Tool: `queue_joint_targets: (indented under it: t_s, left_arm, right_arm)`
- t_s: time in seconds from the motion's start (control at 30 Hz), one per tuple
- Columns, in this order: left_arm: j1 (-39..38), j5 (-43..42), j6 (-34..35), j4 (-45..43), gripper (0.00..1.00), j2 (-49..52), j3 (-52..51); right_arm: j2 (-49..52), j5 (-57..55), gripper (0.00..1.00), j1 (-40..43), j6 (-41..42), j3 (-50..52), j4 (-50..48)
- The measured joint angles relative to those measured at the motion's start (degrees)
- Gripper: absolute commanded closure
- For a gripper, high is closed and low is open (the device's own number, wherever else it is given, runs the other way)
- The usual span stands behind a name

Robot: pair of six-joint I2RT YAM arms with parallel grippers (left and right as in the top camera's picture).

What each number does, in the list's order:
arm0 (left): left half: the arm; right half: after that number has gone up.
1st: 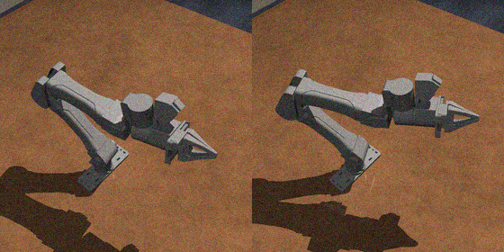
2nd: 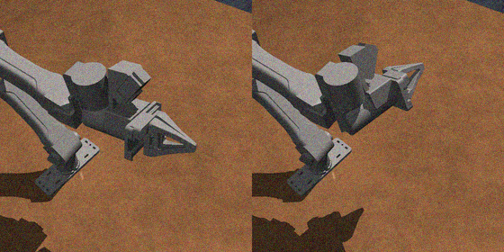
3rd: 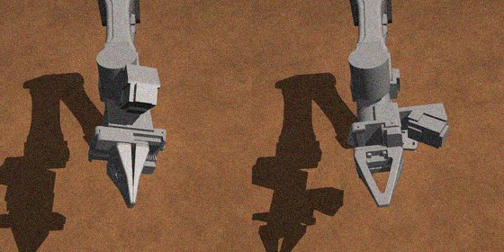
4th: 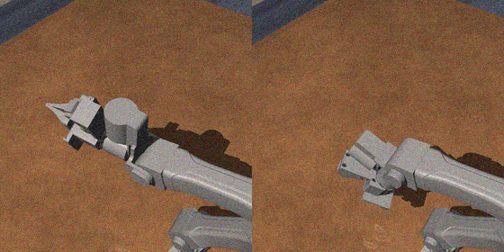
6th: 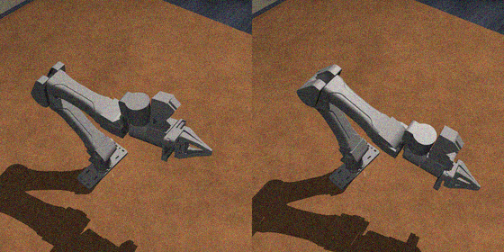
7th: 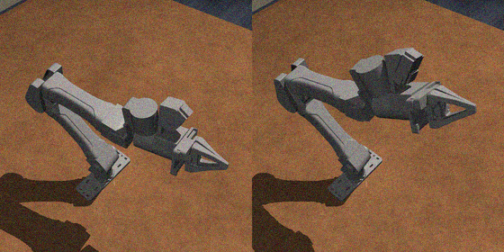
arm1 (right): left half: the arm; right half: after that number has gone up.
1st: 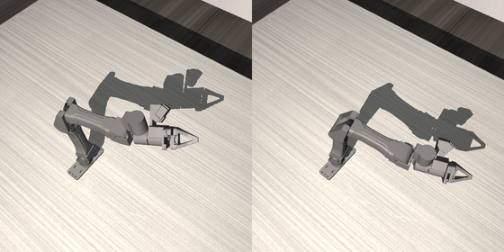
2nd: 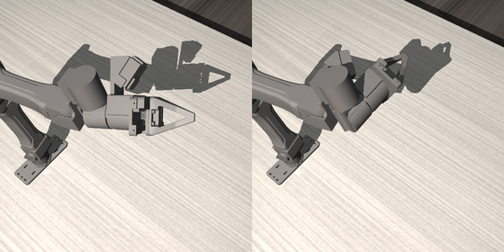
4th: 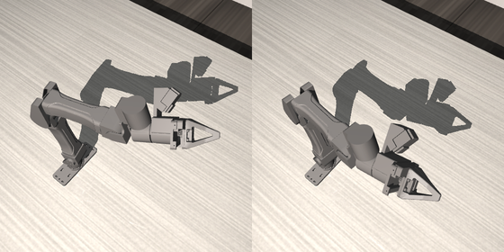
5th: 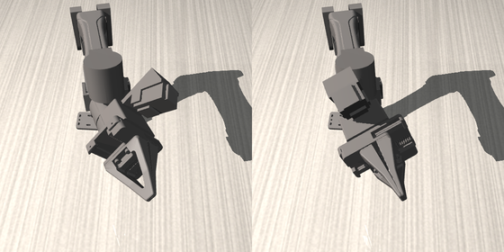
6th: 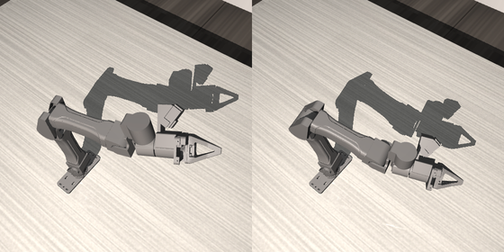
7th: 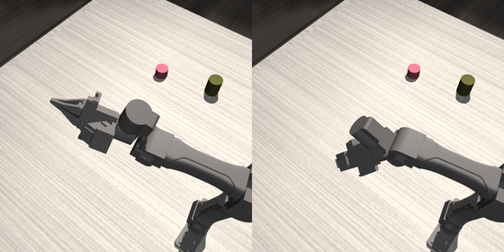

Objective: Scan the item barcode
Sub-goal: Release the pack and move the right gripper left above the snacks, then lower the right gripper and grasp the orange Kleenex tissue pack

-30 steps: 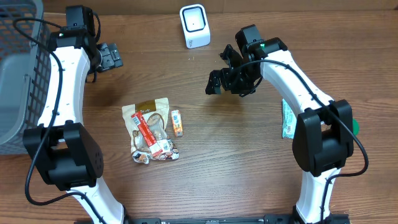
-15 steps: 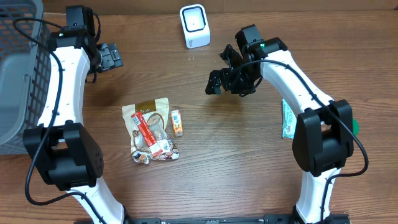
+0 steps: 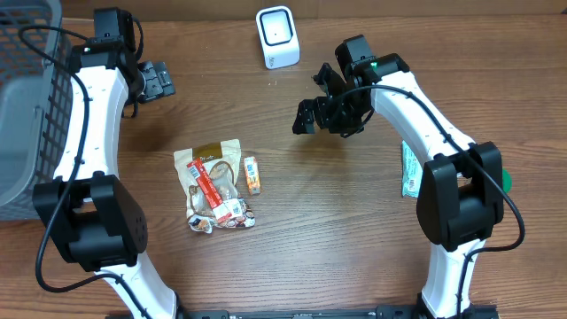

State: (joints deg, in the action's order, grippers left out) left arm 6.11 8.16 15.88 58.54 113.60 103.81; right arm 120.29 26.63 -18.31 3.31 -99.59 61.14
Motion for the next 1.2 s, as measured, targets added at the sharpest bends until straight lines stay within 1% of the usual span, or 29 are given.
queue_joint_targets:
  t_s: [0.3, 0.43, 0.47, 0.5, 0.57, 0.6, 0.63, 0.73, 0.8, 1.0, 1.1, 1.2]
  left_arm:
    - [0.0, 0.0, 0.0, 0.0, 0.0, 0.0, 0.0]
    - [0.0, 0.0, 0.0, 0.0, 0.0, 0.0, 0.0]
    - [0.0, 0.0, 0.0, 0.0, 0.0, 0.0, 0.0]
    - [0.0, 0.0, 0.0, 0.0, 0.0, 0.0, 0.0]
    - [0.0, 0.0, 0.0, 0.0, 0.0, 0.0, 0.0]
    - [0.0, 0.0, 0.0, 0.0, 0.0, 0.0, 0.0]
    - [0.0, 0.0, 0.0, 0.0, 0.01, 0.0, 0.0]
    - [0.0, 0.0, 0.0, 0.0, 0.0, 0.0, 0.0]
    - [0.0, 0.0, 0.0, 0.0, 0.0, 0.0, 0.0]
    - [0.0, 0.0, 0.0, 0.0, 0.0, 0.0, 0.0]
    - [0.0, 0.0, 0.0, 0.0, 0.0, 0.0, 0.0]
    - [0.0, 0.0, 0.0, 0.0, 0.01, 0.0, 0.0]
  right_arm:
    - [0.0, 0.0, 0.0, 0.0, 0.0, 0.0, -2.9]
    - [0.0, 2.6, 0.0, 0.0, 1.5, 0.0, -5.8]
    - [0.0, 3.8, 0.06, 0.0, 1.9, 0.0, -7.4]
    - [0.0, 4.8, 0.14, 0.0, 2.5, 0.0, -8.7]
    - [0.0, 6.9, 0.38, -0.1, 5.0, 0.0, -11.0]
    - [0.0, 7.6, 0.48, -0.2, 5.9, 0.0, -11.7]
    - [0.0, 8.3, 0.52, -0.4, 7.1, 0.0, -12.5]
    - [0.0, 9.0, 0.52, -1.9, 9.1, 0.0, -13.6]
    - [0.0, 7.9, 0.52, -4.2, 10.4, 0.0, -13.7]
    - [0.0, -0.2, 0.53, -14.9, 12.7, 0.0, -14.0]
    - [0.0, -5.5, 0.58, -20.3, 13.4, 0.0, -14.0]
    - [0.0, -12.8, 0.66, -24.8, 14.0, 0.0, -14.1]
